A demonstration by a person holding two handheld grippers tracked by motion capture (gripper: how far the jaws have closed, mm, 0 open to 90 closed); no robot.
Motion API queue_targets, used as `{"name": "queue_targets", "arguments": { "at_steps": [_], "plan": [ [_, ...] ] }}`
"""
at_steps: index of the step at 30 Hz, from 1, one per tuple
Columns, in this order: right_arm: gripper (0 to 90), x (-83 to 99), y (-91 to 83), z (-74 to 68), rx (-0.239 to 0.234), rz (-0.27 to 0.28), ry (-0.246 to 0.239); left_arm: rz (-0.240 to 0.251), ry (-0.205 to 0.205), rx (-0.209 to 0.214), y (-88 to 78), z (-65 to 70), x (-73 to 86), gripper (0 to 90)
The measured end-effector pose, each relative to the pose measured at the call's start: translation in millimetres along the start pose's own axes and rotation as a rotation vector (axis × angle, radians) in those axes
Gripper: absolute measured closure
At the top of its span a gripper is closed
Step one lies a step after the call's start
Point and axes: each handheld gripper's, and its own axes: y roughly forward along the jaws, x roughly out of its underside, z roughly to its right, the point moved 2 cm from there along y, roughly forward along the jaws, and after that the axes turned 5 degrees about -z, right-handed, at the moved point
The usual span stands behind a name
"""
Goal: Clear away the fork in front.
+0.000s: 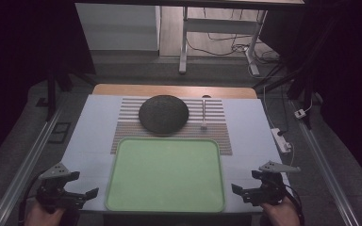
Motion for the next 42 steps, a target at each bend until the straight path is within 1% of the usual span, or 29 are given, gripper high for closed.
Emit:
{"name": "queue_targets", "arguments": {
  "at_steps": [5,11,14,17,19,23,24,31,32,36,39,42],
  "plan": [
    [0.0,-4.2,2.3,-1.8,0.006,0.007,-0.040,0.004,-0.005,-0.001,-0.3,-0.2,0.2,0.7],
    [0.0,-11.2,6.5,-2.3,-0.011,0.020,-0.054,0.002,-0.003,-0.001,-0.1,-0.1,0.1,0.7],
    [0.0,-16.7,11.2,-3.1,-0.005,0.020,-0.066,0.005,-0.007,0.000,-0.3,-0.4,0.2,0.7],
    [0.0,-23.0,18.3,-2.9,0.002,0.009,-0.082,0.004,-0.003,0.000,-0.4,-0.2,0.2,0.7],
    [0.0,-24.1,20.2,-2.8,0.003,0.008,-0.079,0.003,-0.001,0.000,-0.4,-0.1,0.2,0.7],
    [0.0,-28.6,27.1,-1.5,0.007,-0.004,-0.089,0.003,0.000,0.000,-0.4,0.1,0.3,0.7],
    [0.0,-29.6,27.9,-1.6,0.014,-0.007,-0.086,0.003,0.000,-0.001,-0.5,0.1,0.3,0.7],
    [0.0,-42.1,39.5,1.8,0.034,-0.016,-0.098,0.005,-0.002,0.001,-0.6,-0.3,0.4,0.5],
    [0.0,-46.0,43.9,3.8,0.035,-0.018,-0.101,0.005,-0.002,0.002,-0.5,-0.3,0.4,0.5],
    [0.0,-51.0,49.8,6.1,0.034,-0.015,-0.102,0.005,-0.002,0.003,-0.6,-0.3,0.4,0.4],
    [0.0,-57.7,59.8,9.4,0.037,-0.021,-0.119,0.006,-0.002,0.004,-0.6,-0.4,0.4,0.2],
    [0.0,-60.4,63.5,10.3,0.035,-0.020,-0.122,0.007,-0.004,0.005,-0.9,-0.9,0.5,0.0]
  ]
}}
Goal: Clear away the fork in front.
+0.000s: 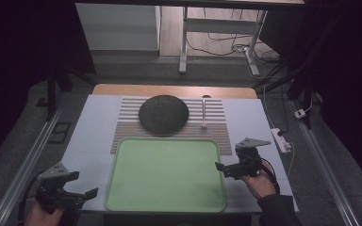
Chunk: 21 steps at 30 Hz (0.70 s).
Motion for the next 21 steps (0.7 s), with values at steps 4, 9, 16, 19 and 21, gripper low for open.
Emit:
{"name": "queue_targets", "arguments": {
  "at_steps": [4,9,16,19,21],
  "plan": [
    [0.0,-7.0,11.2,2.8,-0.012,-0.010,0.002,0.007,-0.007,0.002,-0.4,-0.6,0.2,0.0],
    [0.0,-16.0,19.4,8.9,-0.011,-0.013,0.023,0.006,-0.009,0.005,-0.4,-1.0,0.2,0.0],
    [0.0,-33.9,31.5,20.1,-0.042,0.003,0.055,0.002,-0.007,0.004,0.0,-1.0,0.1,0.0],
    [0.0,-39.2,35.4,23.5,-0.016,-0.004,0.046,0.002,-0.009,0.004,0.0,-1.1,0.2,0.0],
    [0.0,-46.6,41.5,28.4,0.016,-0.024,0.027,0.002,-0.009,0.004,0.0,-1.2,0.2,0.0]
  ]
}}
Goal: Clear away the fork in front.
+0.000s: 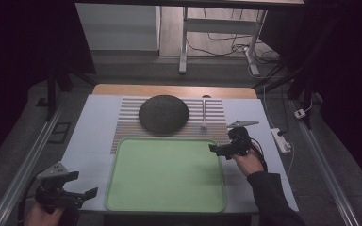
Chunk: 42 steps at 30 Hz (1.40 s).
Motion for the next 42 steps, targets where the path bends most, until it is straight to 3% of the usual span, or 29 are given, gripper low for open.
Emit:
{"name": "queue_targets", "arguments": {
  "at_steps": [3,10,18,21,29,36,39,41,42],
  "plan": [
    [0.0,-7.3,8.3,4.1,0.028,-0.017,-0.025,0.000,0.000,0.001,0.0,0.0,0.0,0.0],
    [0.0,-20.9,25.6,9.5,0.077,-0.046,-0.032,-0.002,0.000,0.002,0.3,0.0,0.0,0.0],
    [0.0,-42.0,56.8,16.1,0.150,-0.106,-0.093,-0.002,-0.002,0.004,0.3,-0.6,0.2,0.0],
    [0.0,-46.5,67.0,18.8,0.168,-0.144,-0.113,-0.004,-0.003,0.005,0.5,-0.7,0.1,0.0],
    [0.0,-53.3,89.2,23.8,0.198,-0.181,-0.160,-0.011,0.002,0.006,1.4,-0.4,-0.2,0.0],
    [18.3,-57.6,102.2,20.4,0.207,-0.197,-0.242,-0.016,0.005,0.007,1.7,-0.3,-0.4,0.0],
    [34.2,-59.3,106.3,15.7,0.204,-0.222,-0.291,-0.020,0.007,0.004,2.3,0.4,-0.5,0.1],
    [36.9,-59.7,107.2,14.7,0.192,-0.229,-0.297,-0.023,0.009,0.004,2.6,0.6,-0.6,0.1],
    [42.8,-60.9,108.7,14.1,0.194,-0.231,-0.301,-0.024,0.009,0.005,2.7,0.6,-0.7,0.1]
  ]
}}
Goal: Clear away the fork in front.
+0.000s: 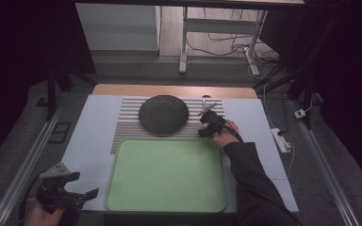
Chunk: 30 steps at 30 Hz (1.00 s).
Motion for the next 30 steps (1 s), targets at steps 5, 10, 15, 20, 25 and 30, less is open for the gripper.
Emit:
{"name": "queue_targets", "arguments": {
  "at_steps": [5,10,15,20,25,30],
  "plan": [
    [54.5,-1.9,3.8,0.0,-0.027,-0.023,-0.006,-0.005,0.003,-0.001,0.4,0.1,-0.2,0.2],
    [60.2,-1.9,4.0,1.2,-0.029,-0.022,0.001,-0.011,0.005,-0.002,0.9,0.3,-0.4,0.4],
    [68.6,-0.9,0.0,-1.9,0.016,-0.035,-0.029,-0.016,0.009,-0.003,1.5,0.9,-0.6,0.5],
    [81.5,2.9,-4.9,-5.2,0.091,-0.044,-0.085,-0.017,0.010,-0.002,1.5,1.0,-0.6,0.6],
    [89.6,9.9,-6.2,-2.7,0.155,-0.044,-0.128,-0.022,0.011,-0.009,1.8,1.3,-0.8,0.5],
    [89.8,13.7,-19.0,4.8,0.096,0.020,-0.059,-0.020,0.002,-0.003,1.8,0.1,-0.9,0.2]
  ]
}}
